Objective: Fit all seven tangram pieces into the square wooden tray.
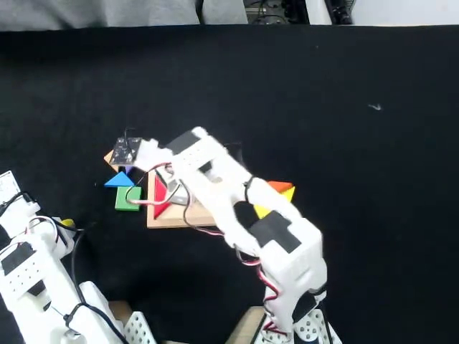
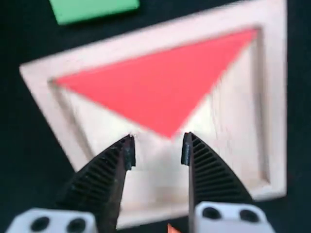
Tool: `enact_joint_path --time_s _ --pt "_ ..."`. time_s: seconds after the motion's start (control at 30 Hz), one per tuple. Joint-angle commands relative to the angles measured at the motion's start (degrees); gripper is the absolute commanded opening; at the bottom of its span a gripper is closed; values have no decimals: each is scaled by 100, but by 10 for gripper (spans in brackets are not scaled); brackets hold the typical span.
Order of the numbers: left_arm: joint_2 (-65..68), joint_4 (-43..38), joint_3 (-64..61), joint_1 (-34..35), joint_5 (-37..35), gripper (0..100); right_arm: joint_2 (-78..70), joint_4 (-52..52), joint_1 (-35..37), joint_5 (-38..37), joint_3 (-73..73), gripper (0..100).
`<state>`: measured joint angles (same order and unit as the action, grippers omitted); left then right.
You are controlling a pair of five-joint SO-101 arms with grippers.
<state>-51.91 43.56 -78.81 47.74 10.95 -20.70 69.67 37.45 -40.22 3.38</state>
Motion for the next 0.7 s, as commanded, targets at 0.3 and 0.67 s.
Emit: enact_joint_path --time_s 0.3,0.67 --pt "-44 -35 31 -66 -9 259 3785 1591 -1002 -97 804 159" --pt "-44 -35 31 -66 -9 259 4602 -149 -2347 -387 4365 23"
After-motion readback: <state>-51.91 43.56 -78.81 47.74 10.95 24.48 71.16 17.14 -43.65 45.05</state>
